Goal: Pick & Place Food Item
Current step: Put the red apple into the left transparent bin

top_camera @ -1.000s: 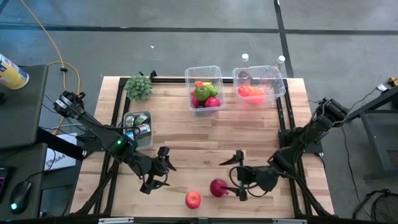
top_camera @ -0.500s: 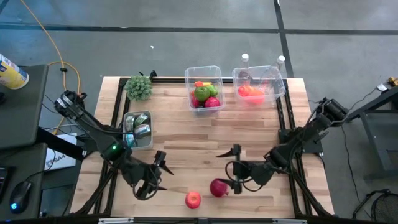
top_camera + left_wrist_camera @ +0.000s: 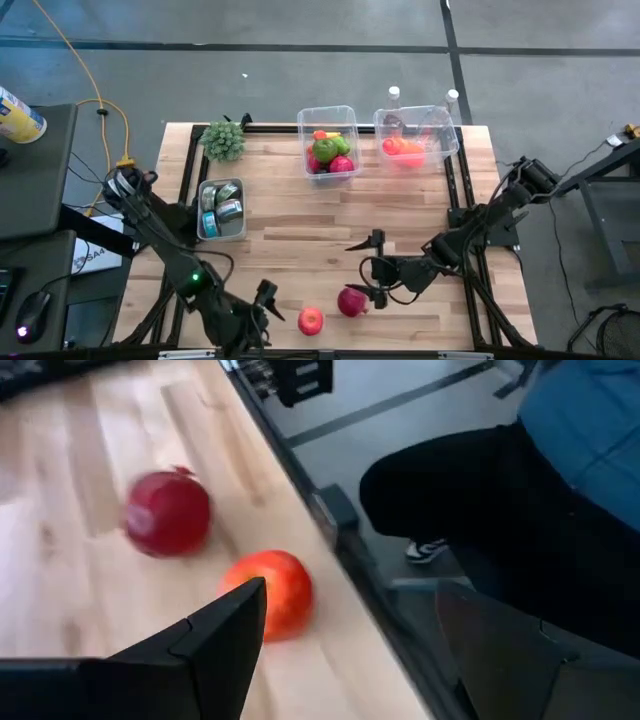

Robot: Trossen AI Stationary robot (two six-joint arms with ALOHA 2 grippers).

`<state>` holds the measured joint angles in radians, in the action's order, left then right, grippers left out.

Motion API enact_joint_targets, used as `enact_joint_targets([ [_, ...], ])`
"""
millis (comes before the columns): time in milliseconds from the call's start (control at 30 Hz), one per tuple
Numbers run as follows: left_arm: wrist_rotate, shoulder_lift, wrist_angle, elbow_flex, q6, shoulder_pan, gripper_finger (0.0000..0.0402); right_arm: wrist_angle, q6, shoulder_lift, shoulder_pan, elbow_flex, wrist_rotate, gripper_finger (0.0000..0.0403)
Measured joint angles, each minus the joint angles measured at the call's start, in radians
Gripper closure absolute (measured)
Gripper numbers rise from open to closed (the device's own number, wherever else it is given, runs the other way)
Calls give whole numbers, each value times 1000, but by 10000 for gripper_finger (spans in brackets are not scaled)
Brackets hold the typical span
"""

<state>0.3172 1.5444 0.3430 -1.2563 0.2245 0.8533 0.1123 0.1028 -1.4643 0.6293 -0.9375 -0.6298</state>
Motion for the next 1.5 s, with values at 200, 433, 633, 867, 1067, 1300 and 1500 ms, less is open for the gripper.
enact_joint_targets([
  [200,-13,49,-13,4,109,31,120,-15,11,0,17,0,129,9],
  [433,-9,144,-184,4,115,23,120,-25,117,0,70,0,169,9],
  [633,-50,182,-313,4,151,17,120,-23,159,0,123,0,160,9],
  [867,-28,183,-339,4,90,14,120,-19,104,0,136,0,156,9],
  [1067,64,182,-322,4,101,6,119,-18,26,0,96,0,132,9],
  [1300,64,182,-315,4,87,6,73,-26,32,0,56,0,134,9],
  [1500,76,190,-287,4,79,6,7,-28,32,0,56,0,135,9],
])
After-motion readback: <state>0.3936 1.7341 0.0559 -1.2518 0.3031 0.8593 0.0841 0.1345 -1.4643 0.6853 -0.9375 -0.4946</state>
